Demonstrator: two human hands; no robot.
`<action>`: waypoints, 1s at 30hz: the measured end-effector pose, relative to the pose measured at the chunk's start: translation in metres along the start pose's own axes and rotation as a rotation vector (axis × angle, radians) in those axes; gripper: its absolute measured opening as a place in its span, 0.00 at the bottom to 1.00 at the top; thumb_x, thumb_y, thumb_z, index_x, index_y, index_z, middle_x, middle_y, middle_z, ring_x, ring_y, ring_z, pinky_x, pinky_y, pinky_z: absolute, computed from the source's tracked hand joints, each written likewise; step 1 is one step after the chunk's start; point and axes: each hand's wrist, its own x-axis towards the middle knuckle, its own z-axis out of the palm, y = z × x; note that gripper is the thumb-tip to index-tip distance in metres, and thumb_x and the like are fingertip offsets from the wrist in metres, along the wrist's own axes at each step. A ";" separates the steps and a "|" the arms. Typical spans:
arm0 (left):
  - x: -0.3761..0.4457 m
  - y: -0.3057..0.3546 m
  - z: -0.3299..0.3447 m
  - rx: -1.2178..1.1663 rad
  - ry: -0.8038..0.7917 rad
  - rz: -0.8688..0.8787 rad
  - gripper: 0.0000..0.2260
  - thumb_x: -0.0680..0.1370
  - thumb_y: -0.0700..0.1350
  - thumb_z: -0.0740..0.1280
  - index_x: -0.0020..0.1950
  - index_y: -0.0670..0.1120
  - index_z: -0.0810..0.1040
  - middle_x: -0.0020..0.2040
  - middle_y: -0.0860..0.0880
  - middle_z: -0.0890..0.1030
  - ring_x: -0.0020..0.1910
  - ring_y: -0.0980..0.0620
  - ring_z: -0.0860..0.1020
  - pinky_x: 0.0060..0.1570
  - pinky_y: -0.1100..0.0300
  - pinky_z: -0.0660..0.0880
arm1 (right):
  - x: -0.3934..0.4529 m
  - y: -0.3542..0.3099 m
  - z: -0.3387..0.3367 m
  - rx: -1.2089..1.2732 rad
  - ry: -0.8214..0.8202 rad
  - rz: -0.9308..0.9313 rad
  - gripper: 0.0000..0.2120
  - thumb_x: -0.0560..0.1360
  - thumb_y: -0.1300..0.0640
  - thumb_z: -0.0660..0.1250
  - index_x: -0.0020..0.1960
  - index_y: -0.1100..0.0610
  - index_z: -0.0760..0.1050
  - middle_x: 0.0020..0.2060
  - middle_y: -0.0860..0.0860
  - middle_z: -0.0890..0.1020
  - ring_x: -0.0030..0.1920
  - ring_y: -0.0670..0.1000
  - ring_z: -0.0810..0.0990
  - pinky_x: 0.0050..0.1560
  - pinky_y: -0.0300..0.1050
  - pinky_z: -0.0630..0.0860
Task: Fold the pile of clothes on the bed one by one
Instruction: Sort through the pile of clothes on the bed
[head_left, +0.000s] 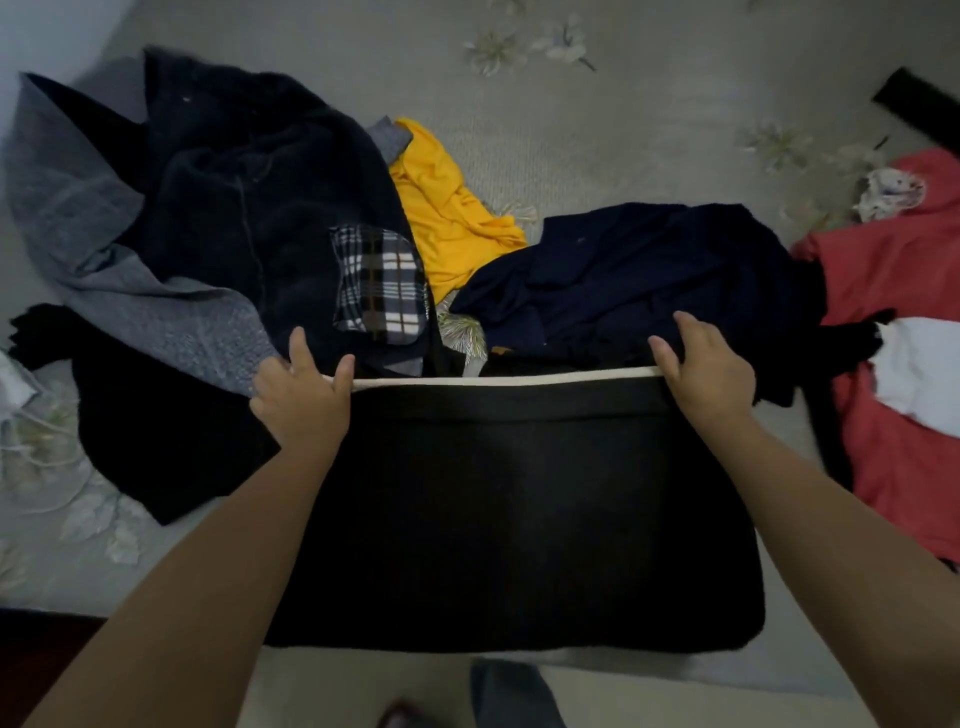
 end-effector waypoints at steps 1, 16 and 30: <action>0.008 0.000 0.010 0.006 -0.004 -0.005 0.28 0.77 0.54 0.61 0.72 0.43 0.59 0.60 0.33 0.68 0.57 0.34 0.67 0.56 0.41 0.63 | 0.007 0.005 0.009 -0.010 0.000 0.009 0.24 0.78 0.51 0.58 0.69 0.63 0.64 0.64 0.62 0.72 0.56 0.63 0.75 0.45 0.53 0.71; -0.034 0.004 0.050 -0.059 -0.141 0.425 0.26 0.75 0.53 0.54 0.67 0.39 0.69 0.69 0.33 0.66 0.69 0.32 0.60 0.65 0.36 0.53 | -0.038 -0.019 0.054 -0.135 0.141 -0.193 0.24 0.72 0.48 0.56 0.59 0.62 0.76 0.60 0.64 0.76 0.58 0.68 0.74 0.57 0.73 0.60; -0.095 -0.021 0.081 0.260 -0.575 0.559 0.31 0.74 0.65 0.56 0.74 0.57 0.51 0.76 0.45 0.48 0.75 0.43 0.44 0.68 0.40 0.40 | -0.105 -0.037 0.100 -0.186 -0.476 -0.201 0.31 0.74 0.36 0.54 0.73 0.44 0.50 0.72 0.50 0.38 0.74 0.58 0.39 0.67 0.64 0.35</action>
